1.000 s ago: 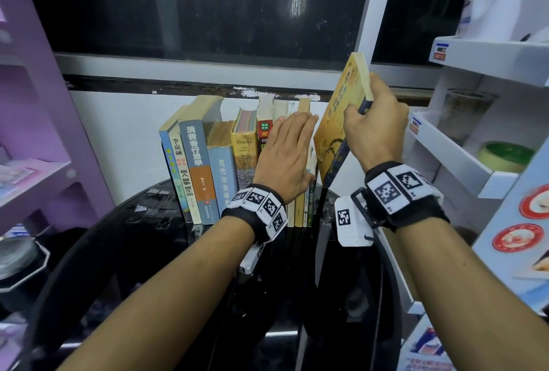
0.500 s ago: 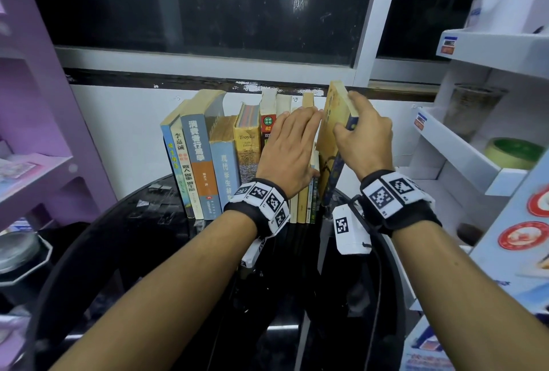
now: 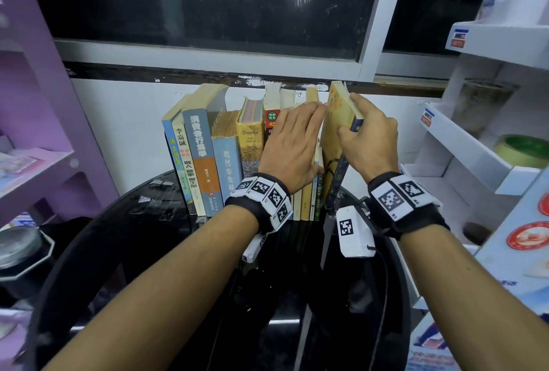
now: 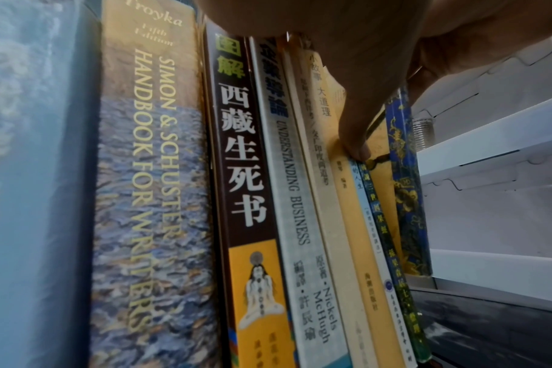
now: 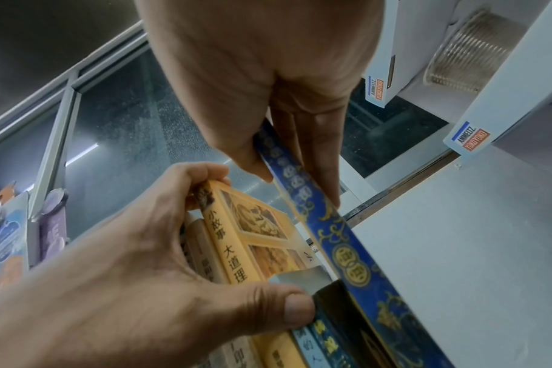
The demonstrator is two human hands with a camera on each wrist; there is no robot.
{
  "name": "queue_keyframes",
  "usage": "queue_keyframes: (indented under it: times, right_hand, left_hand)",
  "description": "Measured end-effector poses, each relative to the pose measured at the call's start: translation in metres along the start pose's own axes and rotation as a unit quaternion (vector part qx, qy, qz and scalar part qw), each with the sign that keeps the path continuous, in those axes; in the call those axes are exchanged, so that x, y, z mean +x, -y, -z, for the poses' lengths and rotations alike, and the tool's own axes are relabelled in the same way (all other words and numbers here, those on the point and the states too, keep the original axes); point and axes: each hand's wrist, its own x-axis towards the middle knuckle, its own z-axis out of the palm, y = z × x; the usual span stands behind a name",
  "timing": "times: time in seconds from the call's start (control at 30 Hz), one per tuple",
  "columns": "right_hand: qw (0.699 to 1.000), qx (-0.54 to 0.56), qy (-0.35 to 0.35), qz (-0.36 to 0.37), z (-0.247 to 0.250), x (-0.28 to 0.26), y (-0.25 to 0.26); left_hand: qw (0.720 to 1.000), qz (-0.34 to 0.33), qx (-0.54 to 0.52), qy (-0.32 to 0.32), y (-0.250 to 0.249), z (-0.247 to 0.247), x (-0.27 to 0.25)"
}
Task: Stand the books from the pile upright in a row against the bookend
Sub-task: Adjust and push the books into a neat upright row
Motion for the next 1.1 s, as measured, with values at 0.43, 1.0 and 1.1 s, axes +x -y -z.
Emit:
queue_keyframes:
  times: [0.43, 1.0, 1.1]
  right_hand:
    - [0.996, 0.028, -0.08, 0.039, 0.059, 0.015, 0.031]
    - [0.963, 0.199, -0.178, -0.027, 0.075, 0.029, 0.022]
    - [0.956, 0.214, -0.196, -0.035, 0.084, 0.032, 0.026]
  left_hand:
    - [1.0, 0.002, 0.001, 0.004, 0.004, 0.003, -0.002]
    - [1.0, 0.008, -0.007, 0.007, 0.003, 0.005, -0.003]
    - [1.0, 0.01, -0.007, 0.007, 0.003, 0.006, -0.003]
